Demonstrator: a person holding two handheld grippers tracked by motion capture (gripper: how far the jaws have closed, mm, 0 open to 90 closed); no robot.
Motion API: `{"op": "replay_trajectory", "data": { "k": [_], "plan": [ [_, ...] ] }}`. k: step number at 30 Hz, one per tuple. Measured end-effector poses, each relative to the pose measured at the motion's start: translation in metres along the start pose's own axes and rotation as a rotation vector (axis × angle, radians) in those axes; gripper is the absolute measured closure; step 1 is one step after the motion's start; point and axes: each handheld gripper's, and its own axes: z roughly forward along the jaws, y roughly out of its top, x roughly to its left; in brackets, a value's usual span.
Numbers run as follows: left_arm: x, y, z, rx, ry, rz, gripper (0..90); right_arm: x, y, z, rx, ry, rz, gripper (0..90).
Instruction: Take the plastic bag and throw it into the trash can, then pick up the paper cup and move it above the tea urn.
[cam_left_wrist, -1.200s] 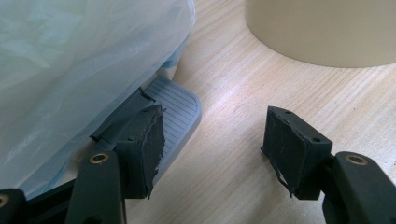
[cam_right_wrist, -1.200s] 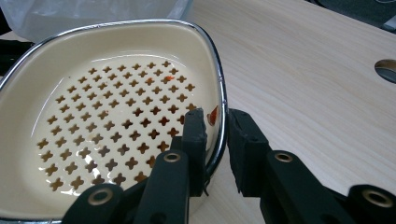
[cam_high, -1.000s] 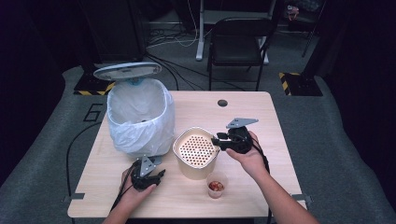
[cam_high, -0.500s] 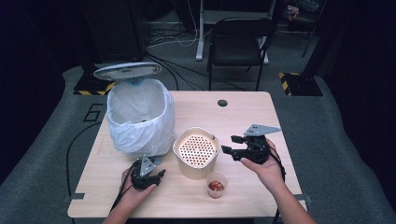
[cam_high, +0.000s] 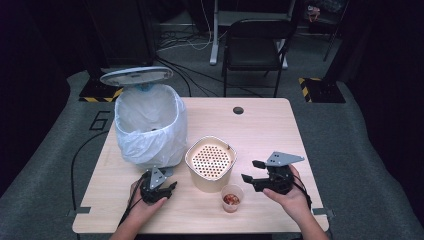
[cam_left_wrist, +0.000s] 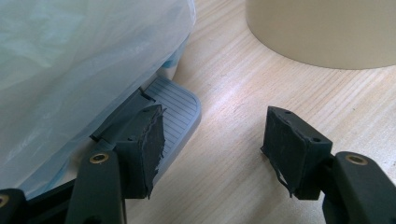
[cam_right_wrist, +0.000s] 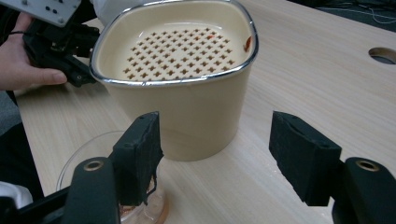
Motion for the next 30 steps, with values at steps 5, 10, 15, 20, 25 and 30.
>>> {"op": "replay_trajectory", "data": {
  "k": [5, 10, 15, 20, 25, 30],
  "plan": [
    [0.000, 0.000, 0.000, 0.000, -0.001, -0.001, 38.1, 0.007, -0.012, 0.006, -0.006, 0.017, -0.003, 26.6],
    [0.000, 0.000, 0.000, 0.000, -0.001, 0.000, 38.1, 0.018, -0.016, 0.012, -0.001, 0.052, -0.007, 20.6],
    [0.000, 0.000, 0.000, 0.000, -0.002, -0.001, 38.2, 0.026, -0.016, 0.016, -0.011, 0.088, -0.028, 16.8],
    [0.000, 0.000, 0.000, 0.001, -0.001, 0.001, 38.1, 0.034, -0.016, 0.021, -0.009, 0.122, -0.039, 13.8],
    [0.000, 0.000, 0.000, 0.000, 0.000, 0.002, 38.1, 0.041, -0.019, 0.028, 0.002, 0.152, -0.045, 12.1],
    [0.000, 0.000, 0.000, 0.001, -0.002, 0.000, 38.1, 0.046, -0.024, 0.034, 0.020, 0.166, -0.060, 12.0]
  ]
}}
